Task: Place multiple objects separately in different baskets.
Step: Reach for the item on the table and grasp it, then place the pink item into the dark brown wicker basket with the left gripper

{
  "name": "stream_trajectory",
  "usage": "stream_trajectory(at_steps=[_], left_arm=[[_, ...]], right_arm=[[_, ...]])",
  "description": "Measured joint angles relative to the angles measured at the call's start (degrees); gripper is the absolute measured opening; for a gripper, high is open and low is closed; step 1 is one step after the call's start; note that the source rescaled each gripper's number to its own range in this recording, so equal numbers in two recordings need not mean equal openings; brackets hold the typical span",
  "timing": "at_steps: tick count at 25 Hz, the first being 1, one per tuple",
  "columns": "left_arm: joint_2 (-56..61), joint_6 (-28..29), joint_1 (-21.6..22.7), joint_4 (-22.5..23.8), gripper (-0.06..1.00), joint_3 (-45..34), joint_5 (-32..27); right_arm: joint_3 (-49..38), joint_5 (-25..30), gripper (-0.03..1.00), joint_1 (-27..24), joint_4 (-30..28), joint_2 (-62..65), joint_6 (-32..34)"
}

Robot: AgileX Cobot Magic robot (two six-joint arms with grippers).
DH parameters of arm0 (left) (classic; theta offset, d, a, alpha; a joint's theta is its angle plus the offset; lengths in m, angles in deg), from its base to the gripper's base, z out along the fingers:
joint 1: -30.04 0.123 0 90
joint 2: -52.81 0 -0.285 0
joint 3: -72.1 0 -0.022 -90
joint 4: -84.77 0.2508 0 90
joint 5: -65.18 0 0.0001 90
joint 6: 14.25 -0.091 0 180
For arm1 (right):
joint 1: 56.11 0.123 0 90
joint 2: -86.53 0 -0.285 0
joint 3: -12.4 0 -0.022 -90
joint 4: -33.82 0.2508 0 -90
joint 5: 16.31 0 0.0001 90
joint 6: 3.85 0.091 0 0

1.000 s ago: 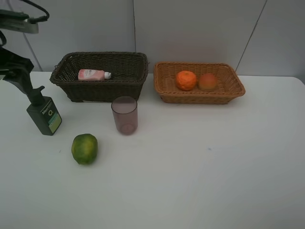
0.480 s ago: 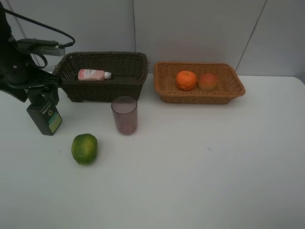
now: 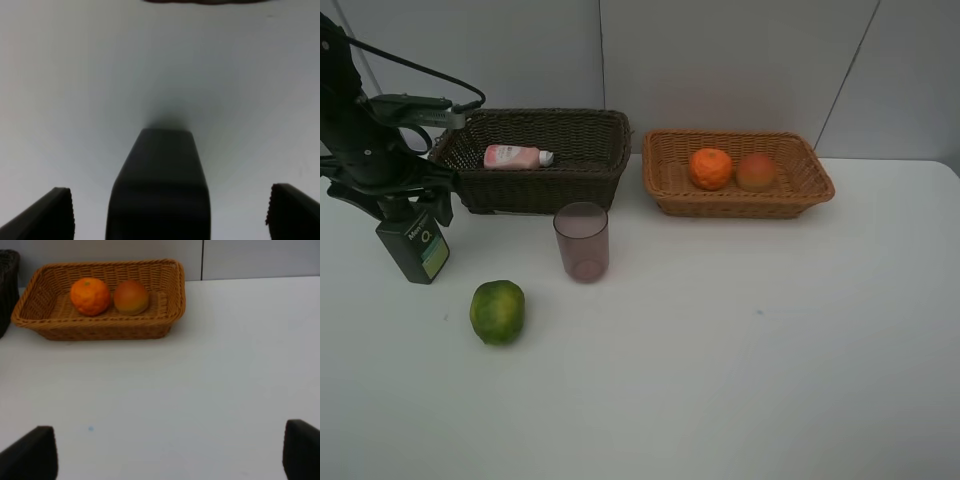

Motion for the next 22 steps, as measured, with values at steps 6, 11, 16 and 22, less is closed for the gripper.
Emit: stream_trajectory(at_steps=[6,11,16,22], left_arm=[[-1.31,0.13,0.00,0.00,0.93,0.00,0.15],[-1.36,0.18,0.00,-0.01,0.45,0.00,0.15],[-1.36,0.18,0.00,-0.01,0.46,0.00,0.15],[-1.36,0.18,0.00,-0.01,0.46,0.00,0.15]], right_arm=[[0.00,0.00,0.96,0.00,0.00,0.00,0.00],[0.00,0.00,0.96,0.00,0.00,0.00,0.00],[0.00,0.00,0.96,0.00,0.00,0.00,0.00],[0.00,0.00,0.96,0.00,0.00,0.00,0.00]])
